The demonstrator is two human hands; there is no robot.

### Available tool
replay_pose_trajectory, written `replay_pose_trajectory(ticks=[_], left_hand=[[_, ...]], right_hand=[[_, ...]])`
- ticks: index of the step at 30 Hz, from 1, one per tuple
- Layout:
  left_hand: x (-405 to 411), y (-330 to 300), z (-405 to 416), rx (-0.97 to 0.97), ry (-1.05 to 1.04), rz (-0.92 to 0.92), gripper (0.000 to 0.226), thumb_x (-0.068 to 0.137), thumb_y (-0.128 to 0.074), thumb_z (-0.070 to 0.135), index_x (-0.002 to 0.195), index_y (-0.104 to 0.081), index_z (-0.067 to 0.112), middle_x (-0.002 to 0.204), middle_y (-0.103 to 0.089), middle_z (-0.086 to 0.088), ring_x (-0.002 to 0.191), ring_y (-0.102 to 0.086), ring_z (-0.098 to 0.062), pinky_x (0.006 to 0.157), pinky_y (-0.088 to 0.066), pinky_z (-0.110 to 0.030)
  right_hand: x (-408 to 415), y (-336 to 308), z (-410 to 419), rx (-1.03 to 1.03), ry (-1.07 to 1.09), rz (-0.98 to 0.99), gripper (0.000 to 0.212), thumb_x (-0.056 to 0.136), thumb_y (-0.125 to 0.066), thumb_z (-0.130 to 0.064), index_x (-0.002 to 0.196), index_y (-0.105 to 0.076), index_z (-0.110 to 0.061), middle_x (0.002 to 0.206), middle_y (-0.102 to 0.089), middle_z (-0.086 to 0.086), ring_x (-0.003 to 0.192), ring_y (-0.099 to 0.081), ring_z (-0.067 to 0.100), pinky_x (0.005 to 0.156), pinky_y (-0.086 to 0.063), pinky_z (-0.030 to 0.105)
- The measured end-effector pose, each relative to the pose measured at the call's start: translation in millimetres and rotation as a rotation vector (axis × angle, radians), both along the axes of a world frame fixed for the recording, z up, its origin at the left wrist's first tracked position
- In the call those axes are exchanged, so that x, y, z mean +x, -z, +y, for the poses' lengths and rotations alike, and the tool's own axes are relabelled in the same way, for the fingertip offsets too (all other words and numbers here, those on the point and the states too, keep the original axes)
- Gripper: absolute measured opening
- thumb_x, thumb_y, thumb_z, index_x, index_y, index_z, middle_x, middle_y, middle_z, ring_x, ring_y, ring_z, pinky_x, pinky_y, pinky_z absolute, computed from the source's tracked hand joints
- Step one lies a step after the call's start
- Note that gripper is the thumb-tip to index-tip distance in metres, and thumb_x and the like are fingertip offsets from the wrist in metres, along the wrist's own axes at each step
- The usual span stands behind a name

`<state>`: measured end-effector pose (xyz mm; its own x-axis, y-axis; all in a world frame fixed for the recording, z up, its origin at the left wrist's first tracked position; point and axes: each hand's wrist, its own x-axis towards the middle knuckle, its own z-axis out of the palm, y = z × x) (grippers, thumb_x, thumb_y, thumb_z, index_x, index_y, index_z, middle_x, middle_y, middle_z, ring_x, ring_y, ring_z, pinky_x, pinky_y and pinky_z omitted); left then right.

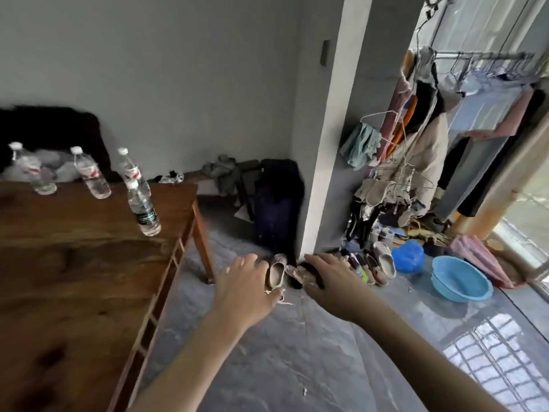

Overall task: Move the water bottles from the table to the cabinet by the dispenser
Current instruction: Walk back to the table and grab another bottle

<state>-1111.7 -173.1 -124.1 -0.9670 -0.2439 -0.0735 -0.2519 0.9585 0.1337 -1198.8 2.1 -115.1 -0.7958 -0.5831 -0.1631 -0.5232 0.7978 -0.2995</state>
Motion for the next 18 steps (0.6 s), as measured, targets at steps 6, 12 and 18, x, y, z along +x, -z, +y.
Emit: replay_pose_trajectory(ticks=[6,12,18], left_hand=[[-35.9,11.4,-42.2,0.022,-0.136,-0.007,0.059,0.095,-0.048,0.062,0.143,-0.047,0.026,0.154,-0.04,0.003,0.141,-0.041,-0.021,0.11,-0.038,-0.042],[-88.5,15.9,-108.7,0.003,-0.269,-0.014,0.064,0.094,-0.049,0.063,0.147,-0.043,0.027,0.156,-0.04,0.002,0.143,-0.04,-0.024,0.113,-0.039,-0.043],[-151.7,17.3,-152.1,0.005,-0.304,-0.053,0.064,0.095,-0.048,0.063,0.148,-0.041,0.027,0.156,-0.038,0.002,0.143,-0.04,-0.025,0.111,-0.039,-0.041]], right_hand=[[-57.9,4.0,-55.6,0.01,-0.126,-0.013,0.066,0.095,-0.047,-0.043,0.155,-0.025,-0.029,0.163,-0.024,-0.002,0.146,-0.029,0.025,0.115,-0.032,0.048],[-128.3,2.7,-112.9,0.045,-0.248,-0.005,0.068,0.096,-0.047,-0.043,0.157,-0.02,-0.03,0.164,-0.02,-0.002,0.148,-0.025,0.023,0.117,-0.029,0.045],[-184.9,6.9,-174.2,0.084,-0.329,0.014,0.067,0.095,-0.049,-0.041,0.156,-0.023,-0.03,0.163,-0.022,-0.001,0.145,-0.029,0.025,0.114,-0.031,0.045]])
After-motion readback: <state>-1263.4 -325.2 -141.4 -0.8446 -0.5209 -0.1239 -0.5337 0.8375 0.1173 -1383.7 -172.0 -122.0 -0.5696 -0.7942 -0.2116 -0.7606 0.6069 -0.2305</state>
